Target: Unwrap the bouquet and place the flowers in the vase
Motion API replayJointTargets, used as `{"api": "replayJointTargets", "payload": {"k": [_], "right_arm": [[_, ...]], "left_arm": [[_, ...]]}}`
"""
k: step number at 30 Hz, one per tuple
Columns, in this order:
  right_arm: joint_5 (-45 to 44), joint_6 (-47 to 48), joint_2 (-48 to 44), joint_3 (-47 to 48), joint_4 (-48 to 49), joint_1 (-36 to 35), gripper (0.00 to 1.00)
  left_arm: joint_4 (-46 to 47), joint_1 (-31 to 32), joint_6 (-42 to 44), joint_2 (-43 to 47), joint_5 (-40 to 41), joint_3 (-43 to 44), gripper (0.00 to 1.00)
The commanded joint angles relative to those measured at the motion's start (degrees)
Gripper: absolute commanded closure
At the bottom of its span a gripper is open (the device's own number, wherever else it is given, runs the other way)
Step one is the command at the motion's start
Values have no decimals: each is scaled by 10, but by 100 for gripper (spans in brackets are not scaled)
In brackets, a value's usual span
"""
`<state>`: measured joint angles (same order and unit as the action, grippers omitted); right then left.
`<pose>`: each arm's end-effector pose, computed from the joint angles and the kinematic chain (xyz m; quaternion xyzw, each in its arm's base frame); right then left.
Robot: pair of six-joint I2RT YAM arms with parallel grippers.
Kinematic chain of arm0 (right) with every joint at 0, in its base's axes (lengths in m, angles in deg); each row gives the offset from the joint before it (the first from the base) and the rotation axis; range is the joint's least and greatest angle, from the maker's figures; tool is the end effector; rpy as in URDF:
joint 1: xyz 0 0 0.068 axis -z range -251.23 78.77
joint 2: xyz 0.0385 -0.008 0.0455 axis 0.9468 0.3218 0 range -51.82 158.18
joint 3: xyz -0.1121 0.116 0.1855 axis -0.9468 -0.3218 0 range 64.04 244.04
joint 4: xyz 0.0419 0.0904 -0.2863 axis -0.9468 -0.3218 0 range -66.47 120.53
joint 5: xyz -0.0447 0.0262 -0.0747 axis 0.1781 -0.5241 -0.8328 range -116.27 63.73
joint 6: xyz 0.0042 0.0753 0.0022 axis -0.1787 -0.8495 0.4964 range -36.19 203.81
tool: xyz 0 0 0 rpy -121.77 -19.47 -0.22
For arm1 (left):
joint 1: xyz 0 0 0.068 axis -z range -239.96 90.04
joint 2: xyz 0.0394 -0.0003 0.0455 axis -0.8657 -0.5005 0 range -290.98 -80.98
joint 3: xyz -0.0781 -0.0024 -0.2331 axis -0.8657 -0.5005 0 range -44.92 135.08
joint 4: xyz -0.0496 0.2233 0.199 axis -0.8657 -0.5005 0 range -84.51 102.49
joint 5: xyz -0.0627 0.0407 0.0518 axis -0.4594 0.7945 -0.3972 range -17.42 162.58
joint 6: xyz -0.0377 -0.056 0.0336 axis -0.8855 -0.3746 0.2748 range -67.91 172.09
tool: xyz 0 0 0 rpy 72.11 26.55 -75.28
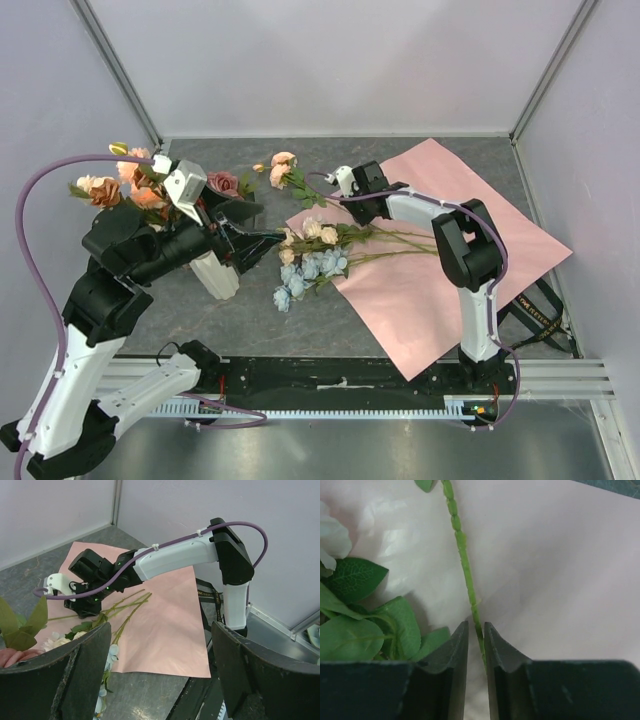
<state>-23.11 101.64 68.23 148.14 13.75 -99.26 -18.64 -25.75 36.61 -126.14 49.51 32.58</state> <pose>0.4314 0.2337 0.0872 -0.3771 0.8689 0.0544 0.3158 0.1500 -0.1320 0.4891 0.2525 0.6531 -0.4212 0.5764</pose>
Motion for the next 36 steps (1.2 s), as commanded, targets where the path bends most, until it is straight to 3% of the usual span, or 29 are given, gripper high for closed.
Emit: {"api": "replayJointTargets", "payload": {"k": [1, 6, 12, 16, 26, 30, 32, 36], "right_arm": [[-20, 36, 15, 10, 24, -4, 80], [-61, 70, -29, 5, 75, -7, 100], [-76, 81, -104, 3, 161, -7, 100], [-62, 61, -180, -34, 269, -7, 100], [-43, -52, -284, -92, 503, -7, 100], [15, -114, -330, -68, 418, -7, 100], [39, -195, -350, -47, 346, -6, 100], [152, -297, -414, -57, 302, -7, 100]], "left_arm": [[11, 0, -22, -9, -15, 19, 13], [8, 0, -23, -10, -3, 27, 13], [-3, 0, -18, -23, 10, 53, 13], [-4, 0, -18, -33, 25, 66, 12], [18, 0, -65, -84, 22, 112, 8], [28, 0, -93, -99, 44, 119, 6], [36, 0, -102, -106, 68, 121, 6], [46, 0, -112, -160, 59, 162, 5]]}}
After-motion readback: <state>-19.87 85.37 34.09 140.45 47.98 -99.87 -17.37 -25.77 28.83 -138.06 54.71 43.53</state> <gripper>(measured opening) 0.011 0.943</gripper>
